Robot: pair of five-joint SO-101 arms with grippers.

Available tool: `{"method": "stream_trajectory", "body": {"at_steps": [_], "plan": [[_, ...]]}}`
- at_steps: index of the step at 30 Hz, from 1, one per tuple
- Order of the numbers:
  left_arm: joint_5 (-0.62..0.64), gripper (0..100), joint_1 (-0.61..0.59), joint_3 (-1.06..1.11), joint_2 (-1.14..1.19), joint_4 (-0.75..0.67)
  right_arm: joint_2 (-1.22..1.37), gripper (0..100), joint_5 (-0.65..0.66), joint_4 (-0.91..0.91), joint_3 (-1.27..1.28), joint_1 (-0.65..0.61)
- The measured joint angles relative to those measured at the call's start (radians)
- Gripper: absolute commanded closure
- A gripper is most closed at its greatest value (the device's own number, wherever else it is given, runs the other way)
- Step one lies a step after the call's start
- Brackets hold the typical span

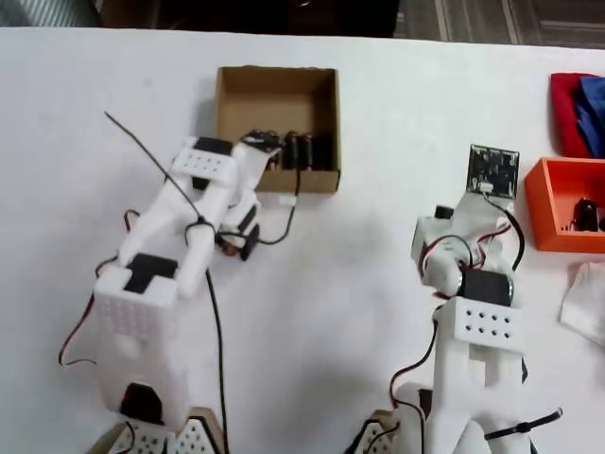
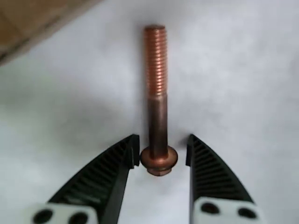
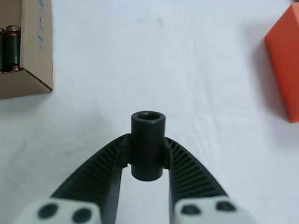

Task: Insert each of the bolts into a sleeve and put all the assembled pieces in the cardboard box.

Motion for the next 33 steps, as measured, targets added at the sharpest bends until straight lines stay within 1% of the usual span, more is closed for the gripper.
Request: {"method": "stream_trajectory", "body": {"at_steps": [5,9,20,28,33], "plan": [[-0.002,83,-0.002,0.000,0.002,-0.018,0.000,97.6,0.000,0.000,0.000,0.000],[-0.002,95,0.005,0.000,0.006,-0.018,0.000,97.6,0.000,0.000,0.000,0.000],[-0.009,96,0.015,-0.002,0.009,-0.005,0.000,97.6,0.000,0.000,0.000,0.000],[-0.169,96,0.009,-0.011,-0.002,0.160,0.000,97.6,0.000,0.000,0.000,0.000],[-0.310,96,0.009,-0.009,-0.117,0.269,0.000,97.6,0.000,0.000,0.000,0.000]]}}
